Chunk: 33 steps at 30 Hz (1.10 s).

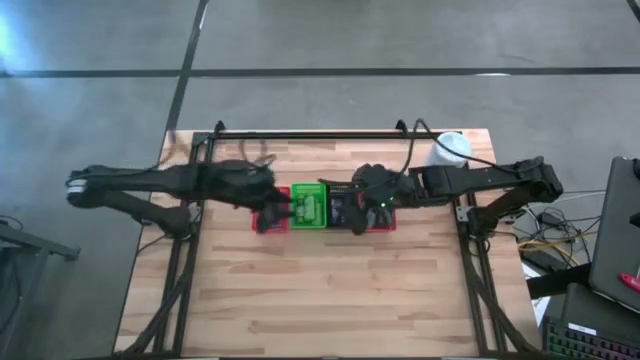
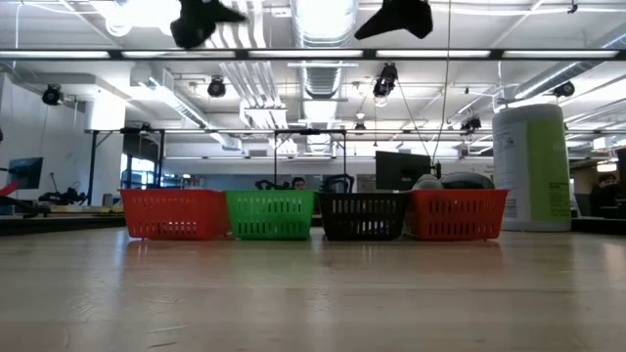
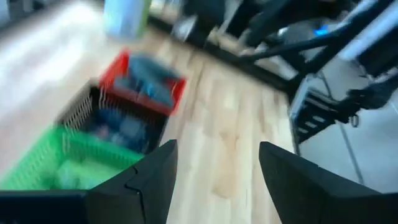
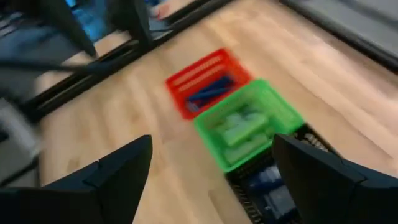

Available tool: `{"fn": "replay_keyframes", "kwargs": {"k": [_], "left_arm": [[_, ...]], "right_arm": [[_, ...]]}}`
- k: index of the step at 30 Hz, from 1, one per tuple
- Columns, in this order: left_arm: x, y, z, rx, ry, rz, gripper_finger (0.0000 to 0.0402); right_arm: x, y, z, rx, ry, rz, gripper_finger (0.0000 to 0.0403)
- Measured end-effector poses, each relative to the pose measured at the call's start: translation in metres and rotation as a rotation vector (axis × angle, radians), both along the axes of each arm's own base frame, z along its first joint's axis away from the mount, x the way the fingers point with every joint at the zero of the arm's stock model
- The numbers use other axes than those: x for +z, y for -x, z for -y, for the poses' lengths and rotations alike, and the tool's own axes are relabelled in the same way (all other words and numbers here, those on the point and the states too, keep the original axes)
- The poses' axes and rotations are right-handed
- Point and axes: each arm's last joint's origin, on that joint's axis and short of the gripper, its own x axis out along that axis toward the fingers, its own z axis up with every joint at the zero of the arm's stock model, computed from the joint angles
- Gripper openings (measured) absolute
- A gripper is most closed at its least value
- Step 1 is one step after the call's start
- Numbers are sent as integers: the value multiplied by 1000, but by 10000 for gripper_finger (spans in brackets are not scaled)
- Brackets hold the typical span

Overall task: Pick & Place Travel size toiletries
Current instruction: Return to Home Position

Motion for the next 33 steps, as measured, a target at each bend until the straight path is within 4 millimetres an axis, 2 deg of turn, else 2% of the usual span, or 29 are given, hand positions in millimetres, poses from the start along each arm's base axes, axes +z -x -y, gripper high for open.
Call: {"fn": "replay_keyframes", "kwargs": {"k": [2, 5, 7, 9, 13, 17, 19, 26, 33], "left_arm": [[14, 18, 2, -9, -97, 70, 231], [27, 44, -3, 66, -280, 116, 232], [33, 60, -3, 112, -211, 147, 231], [39, 74, -1, 84, -169, 196, 232], [38, 90, 5, -116, -147, 251, 232], [18, 100, 5, -121, -116, 249, 231], [6, 101, 5, -132, -114, 309, 232], [-43, 106, 9, -260, -113, 688, 232], [-91, 119, 8, -222, -69, 742, 231]], "right_arm": [[-2, 6, 8, 63, 25, -9, 322], [-10, 21, 25, 5, 123, -145, 313], [-9, 31, 34, -70, 106, -188, 306], [-3, 40, 37, -182, -32, -135, 299], [7, 48, 26, -5, -81, -45, 287], [4, 66, 21, 27, -104, 28, 275], [-3, 76, 19, 39, -91, 119, 270], [-59, 101, 11, 212, -97, 567, 248], [-114, 135, 14, 161, -112, 671, 229]]}}
